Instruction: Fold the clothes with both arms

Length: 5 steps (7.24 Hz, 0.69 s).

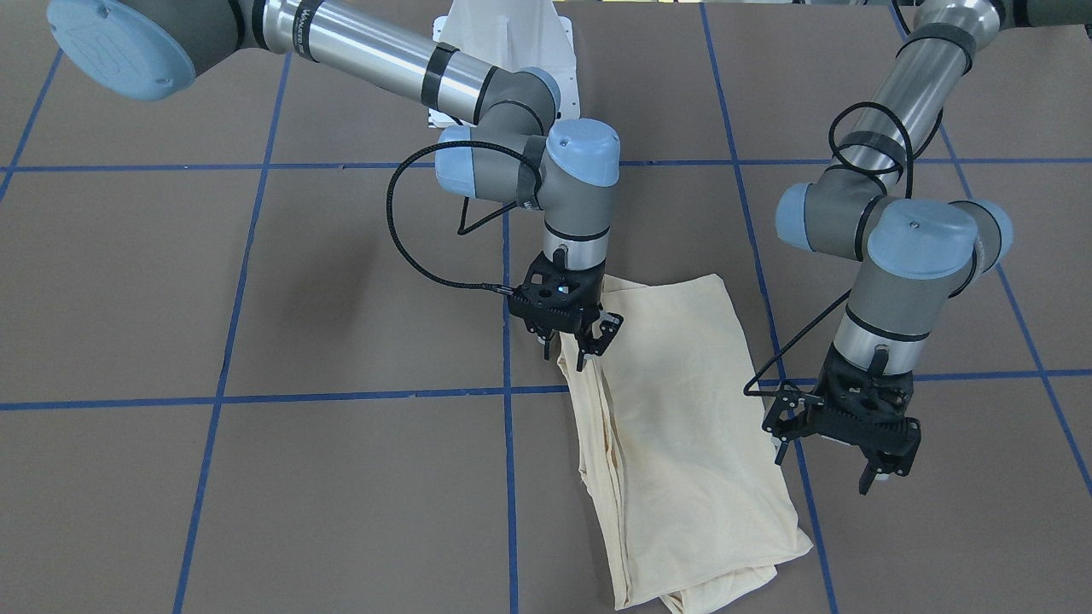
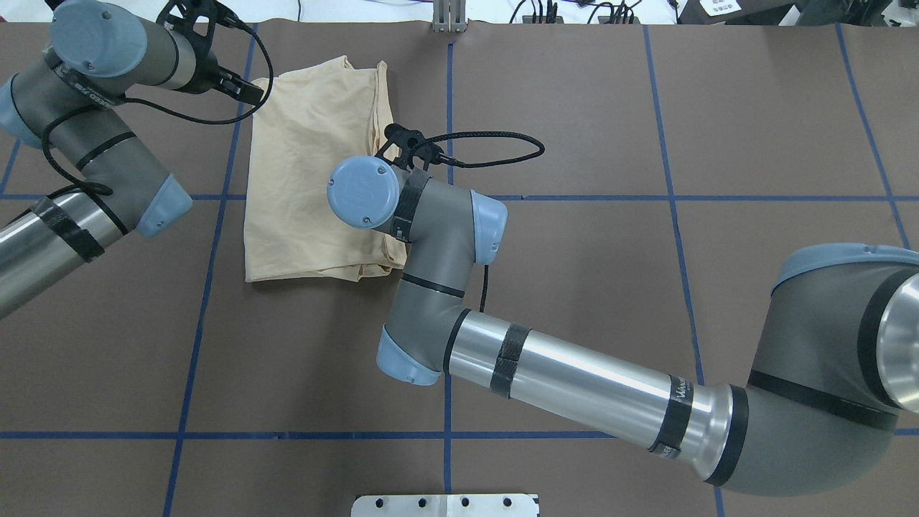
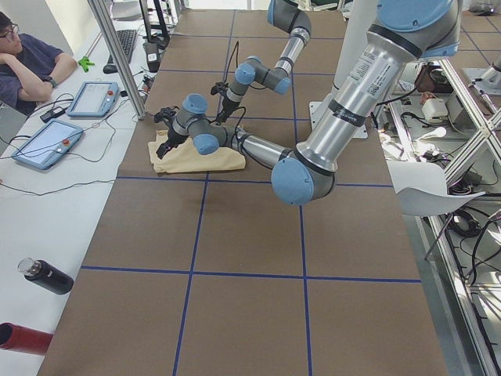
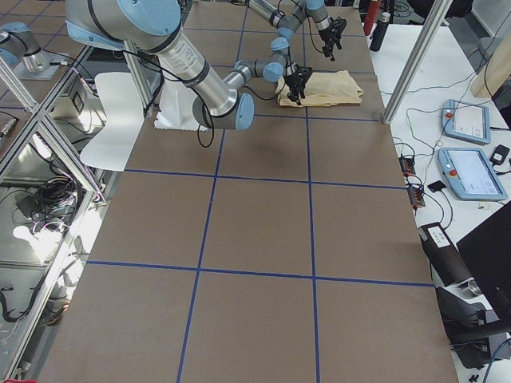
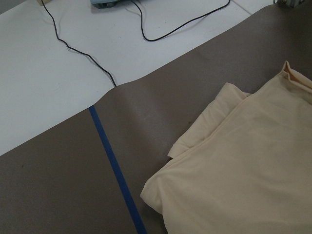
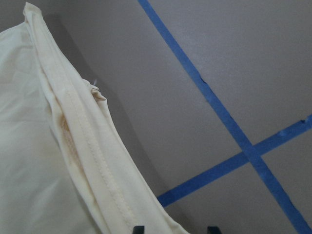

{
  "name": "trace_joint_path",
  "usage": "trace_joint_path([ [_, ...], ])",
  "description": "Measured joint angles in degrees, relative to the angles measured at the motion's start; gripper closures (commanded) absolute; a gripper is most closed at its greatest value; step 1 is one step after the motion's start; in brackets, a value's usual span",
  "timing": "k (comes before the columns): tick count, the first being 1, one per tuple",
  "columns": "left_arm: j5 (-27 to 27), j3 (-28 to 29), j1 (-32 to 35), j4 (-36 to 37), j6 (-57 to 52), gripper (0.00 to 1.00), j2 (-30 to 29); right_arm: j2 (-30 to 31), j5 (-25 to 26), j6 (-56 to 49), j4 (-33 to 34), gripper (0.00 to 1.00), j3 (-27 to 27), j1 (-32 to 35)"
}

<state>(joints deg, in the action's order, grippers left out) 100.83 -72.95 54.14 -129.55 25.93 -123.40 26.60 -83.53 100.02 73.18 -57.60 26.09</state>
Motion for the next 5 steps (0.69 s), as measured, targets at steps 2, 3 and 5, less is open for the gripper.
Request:
trace_joint_path([
  [2,0.00,0.00,0.00,0.00,0.00,0.00,0.00,-0.23,0.40,0.00,-1.27,0.69,1.27,-0.36],
  [3,-0.01,0.00,0.00,0.02,0.00,0.00,0.00,-0.28,0.45,0.00,-1.37,0.82,1.52,-0.52],
  [5,0.04,-0.03,0.00,0.02,0.00,0.00,0.31,-0.32,0.46,-0.09,-1.36,1.00,1.73,-0.88],
])
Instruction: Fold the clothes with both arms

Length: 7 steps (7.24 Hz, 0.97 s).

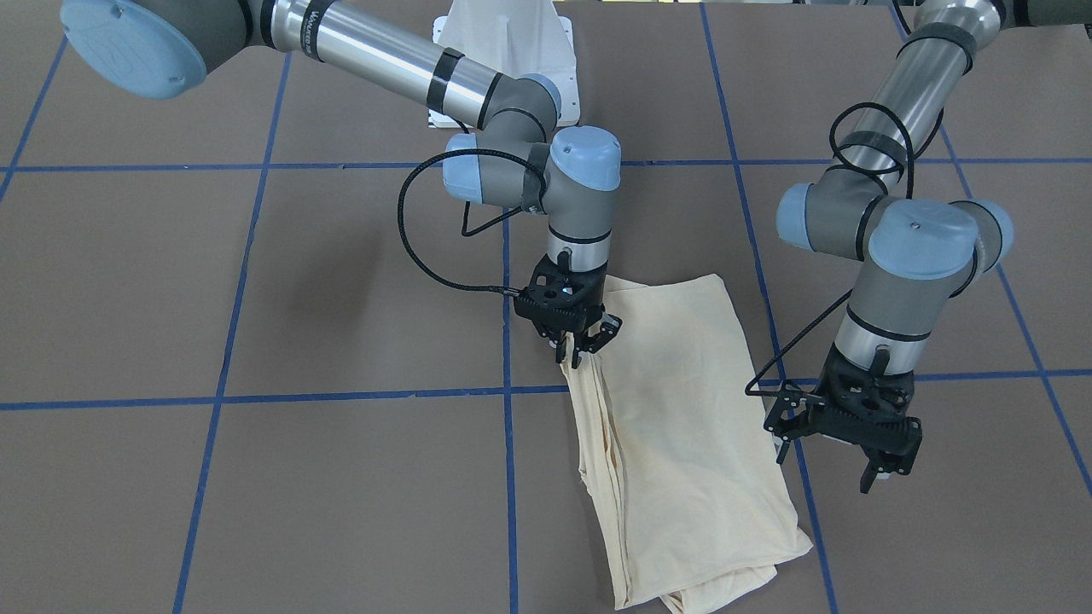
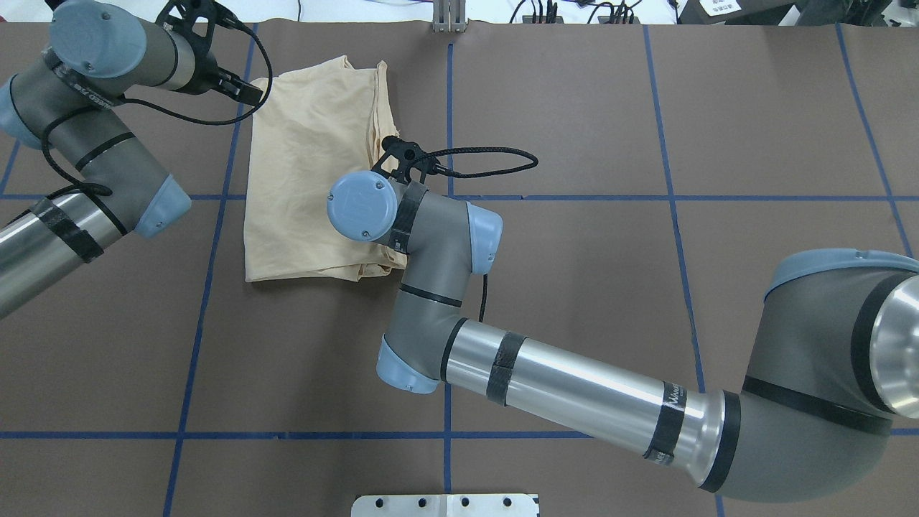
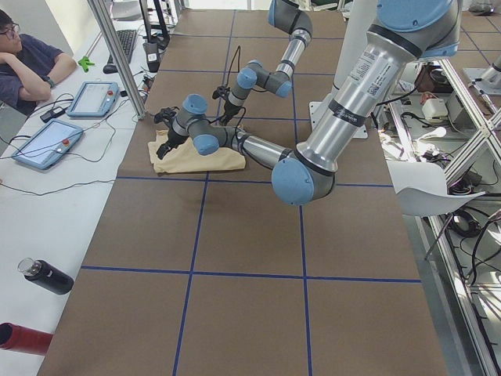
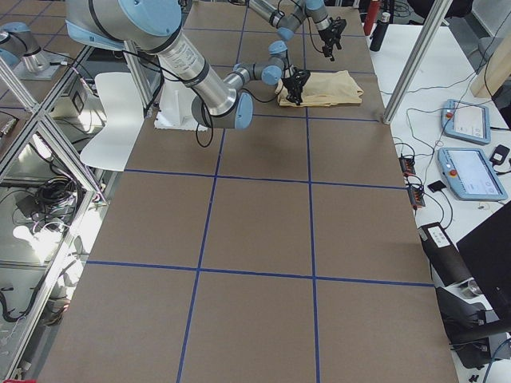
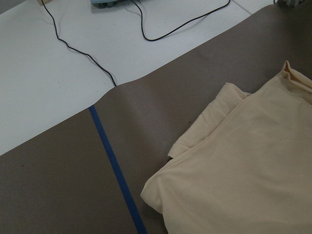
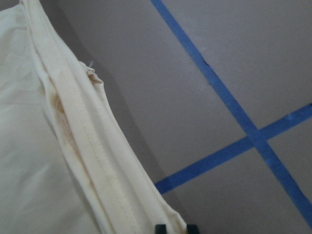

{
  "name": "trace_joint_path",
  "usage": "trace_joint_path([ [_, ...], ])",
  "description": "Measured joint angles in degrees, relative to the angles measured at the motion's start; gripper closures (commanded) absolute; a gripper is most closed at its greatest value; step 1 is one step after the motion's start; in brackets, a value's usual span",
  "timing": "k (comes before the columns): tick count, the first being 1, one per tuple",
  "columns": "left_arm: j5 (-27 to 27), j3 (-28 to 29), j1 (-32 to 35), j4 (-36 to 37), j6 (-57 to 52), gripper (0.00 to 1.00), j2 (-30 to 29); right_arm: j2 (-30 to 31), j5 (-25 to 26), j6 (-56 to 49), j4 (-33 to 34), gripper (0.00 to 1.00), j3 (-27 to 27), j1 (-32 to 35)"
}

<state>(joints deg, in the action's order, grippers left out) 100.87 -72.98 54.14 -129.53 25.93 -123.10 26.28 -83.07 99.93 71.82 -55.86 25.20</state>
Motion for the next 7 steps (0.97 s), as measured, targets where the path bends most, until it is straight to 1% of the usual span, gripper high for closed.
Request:
trace_joint_path([
  [2,0.03,-0.08,0.00,-0.02,0.00,0.00,0.11,0.06,-0.20,-0.88,0.25,1.00,-0.36,-0.12],
  [3,0.03,-0.11,0.00,-0.02,0.00,0.00,0.14,0.91,-0.57,-1.44,1.04,1.00,-2.37,-0.13],
  [4,0.03,-0.13,0.00,-0.02,0.00,0.00,0.14,3.45,-1.25,-1.86,2.87,1.00,-7.00,-0.11],
  [5,0.03,-0.33,0.00,-0.02,0.00,0.00,0.29,8.05,-1.91,-2.21,4.84,1.00,-13.83,-0.08],
  [6,0.03,-0.77,0.00,-0.02,0.00,0.00,0.54,14.07,-2.03,-2.32,6.12,1.00,-21.48,-0.40],
  [7,0.03,-1.21,-0.01,-0.02,0.00,0.00,0.73,21.17,-1.57,-2.34,7.53,1.00,-30.34,-1.69],
])
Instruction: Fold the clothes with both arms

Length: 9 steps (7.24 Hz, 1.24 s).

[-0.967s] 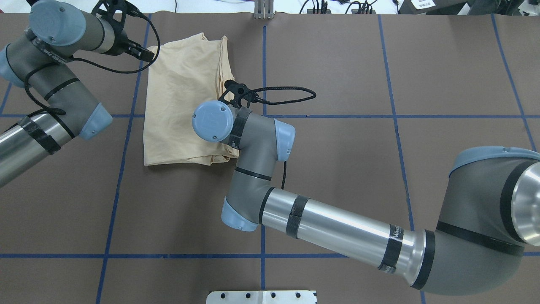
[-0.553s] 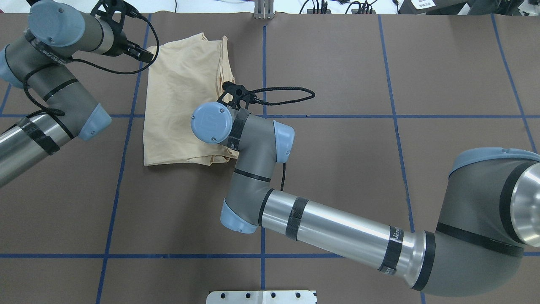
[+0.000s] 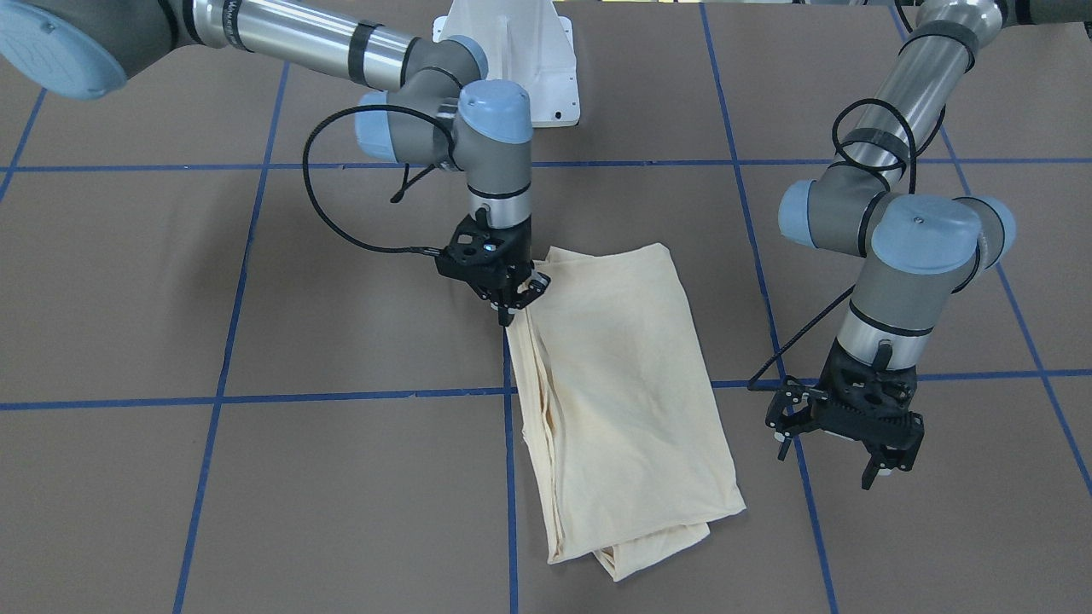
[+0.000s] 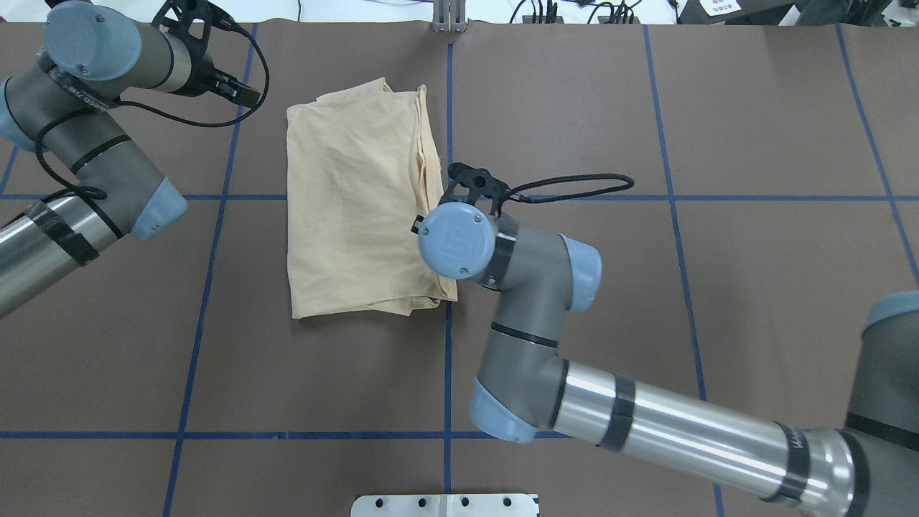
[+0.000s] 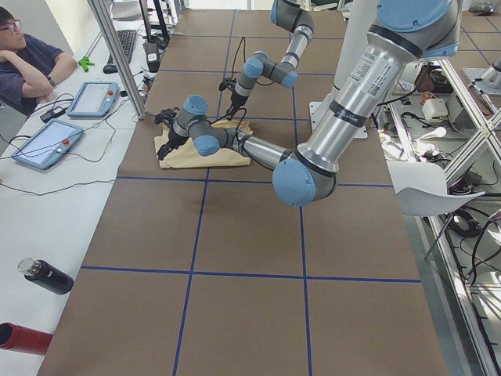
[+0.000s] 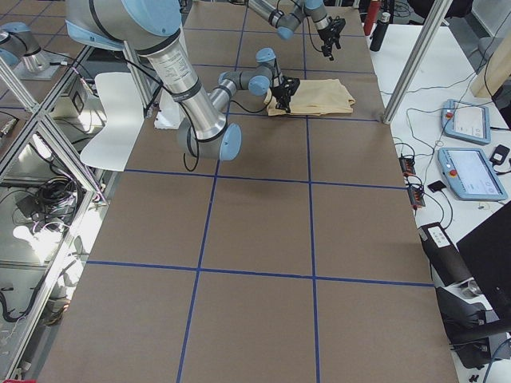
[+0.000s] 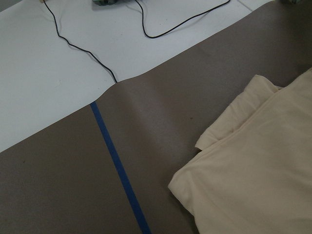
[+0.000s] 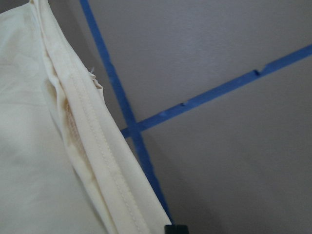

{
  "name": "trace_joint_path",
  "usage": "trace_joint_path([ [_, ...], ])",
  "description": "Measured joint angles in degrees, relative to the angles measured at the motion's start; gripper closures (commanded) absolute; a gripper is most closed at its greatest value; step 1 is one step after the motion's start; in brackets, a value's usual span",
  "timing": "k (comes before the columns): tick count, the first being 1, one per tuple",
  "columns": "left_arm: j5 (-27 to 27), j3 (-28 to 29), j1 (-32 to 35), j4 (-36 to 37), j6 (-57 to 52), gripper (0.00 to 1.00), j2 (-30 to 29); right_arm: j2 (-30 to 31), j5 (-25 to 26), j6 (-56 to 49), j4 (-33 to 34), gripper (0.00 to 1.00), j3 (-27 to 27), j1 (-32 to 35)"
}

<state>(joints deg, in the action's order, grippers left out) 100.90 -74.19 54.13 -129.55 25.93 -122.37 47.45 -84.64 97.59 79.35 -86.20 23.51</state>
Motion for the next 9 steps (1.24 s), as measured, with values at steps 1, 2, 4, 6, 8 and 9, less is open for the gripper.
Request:
trace_joint_path([
  [1,0.00,-0.22,-0.04,0.00,0.00,0.00,0.10,6.93,1.57,0.09,1.39,1.00,-8.36,-2.36],
  [2,0.00,-0.52,-0.06,0.00,0.00,0.00,0.33,11.83,3.92,0.33,2.04,1.00,-13.71,-4.83],
  [4,0.02,-1.56,-0.07,0.06,0.00,0.00,1.20,15.30,6.62,0.66,2.37,0.00,-17.13,-7.55],
  [6,0.08,-1.80,-0.08,0.08,0.00,0.00,1.40,14.86,6.20,-0.75,3.11,0.00,-17.35,-6.41],
  [8,0.09,-1.78,-0.19,0.20,0.00,0.00,1.43,10.70,3.76,-4.14,9.00,0.01,-16.71,-3.65],
  [9,0.09,-1.76,-0.22,0.24,0.00,0.00,1.43,8.51,3.24,-4.88,11.03,0.13,-14.95,-3.13],
])
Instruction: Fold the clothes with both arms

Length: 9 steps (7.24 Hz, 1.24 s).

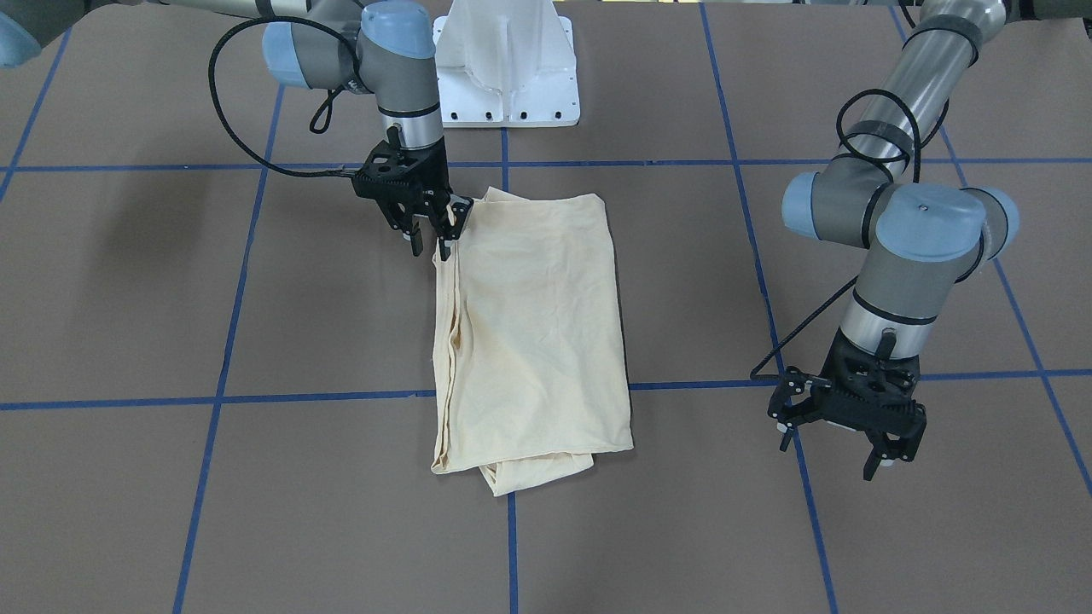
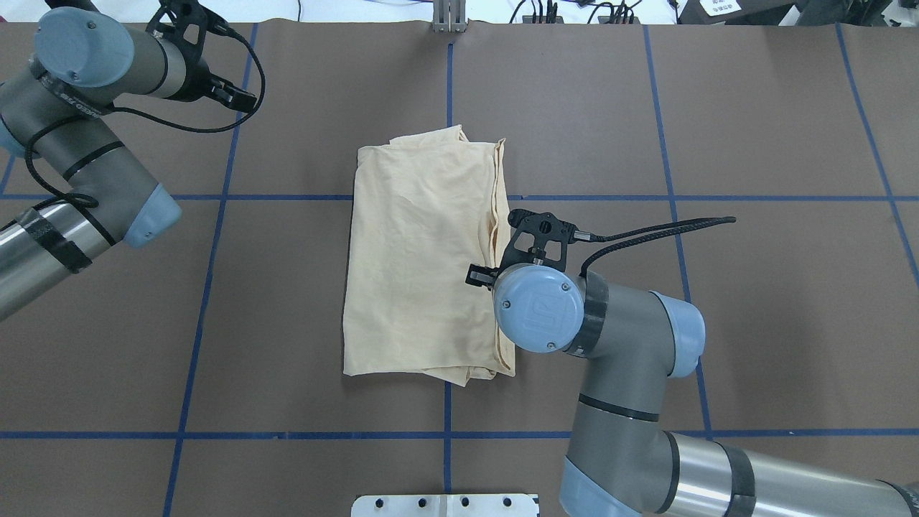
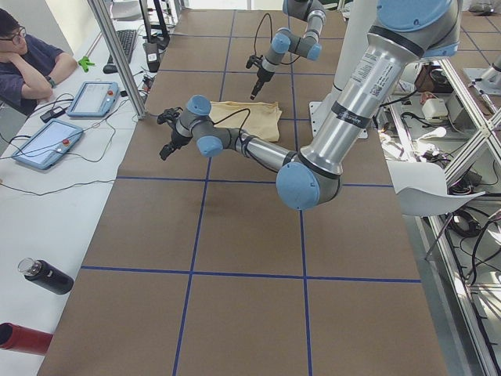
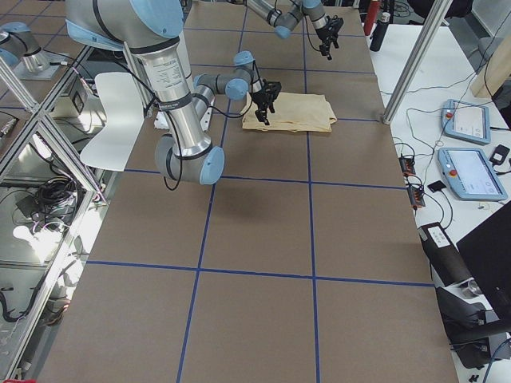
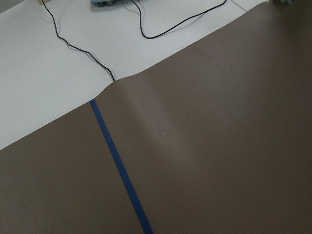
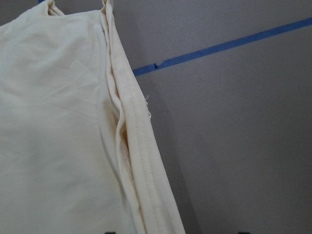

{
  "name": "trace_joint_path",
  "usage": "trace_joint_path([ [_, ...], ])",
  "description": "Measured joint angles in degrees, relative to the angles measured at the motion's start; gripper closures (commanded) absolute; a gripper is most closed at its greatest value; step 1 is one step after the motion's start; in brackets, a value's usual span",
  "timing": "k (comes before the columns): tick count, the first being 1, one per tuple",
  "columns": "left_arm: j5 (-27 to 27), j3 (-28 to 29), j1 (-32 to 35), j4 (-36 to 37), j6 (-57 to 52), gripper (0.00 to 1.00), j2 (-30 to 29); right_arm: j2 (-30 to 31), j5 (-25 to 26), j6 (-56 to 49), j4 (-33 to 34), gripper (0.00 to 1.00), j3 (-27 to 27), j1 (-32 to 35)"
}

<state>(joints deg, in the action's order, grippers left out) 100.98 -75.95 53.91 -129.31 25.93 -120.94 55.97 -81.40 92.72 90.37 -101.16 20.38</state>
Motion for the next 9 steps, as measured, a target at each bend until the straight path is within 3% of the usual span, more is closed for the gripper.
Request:
trace_joint_path([
  [1,0.00,0.01,-0.05,0.01,0.00,0.00,0.00,-2.26,-0.17,-1.14,0.83,0.23,3.03,0.18],
  [4,0.00,0.00,-0.15,-0.15,0.00,0.00,0.24,-4.48,-0.41,-7.90,3.49,0.26,7.53,0.11],
  [7,0.00,-0.07,-0.27,-0.23,0.00,0.00,0.76,-3.57,-0.59,-14.06,8.88,0.28,6.64,0.10],
  [9,0.00,-0.13,-0.38,-0.26,0.00,0.00,0.79,3.25,-0.57,-18.19,10.45,0.28,0.80,0.41],
])
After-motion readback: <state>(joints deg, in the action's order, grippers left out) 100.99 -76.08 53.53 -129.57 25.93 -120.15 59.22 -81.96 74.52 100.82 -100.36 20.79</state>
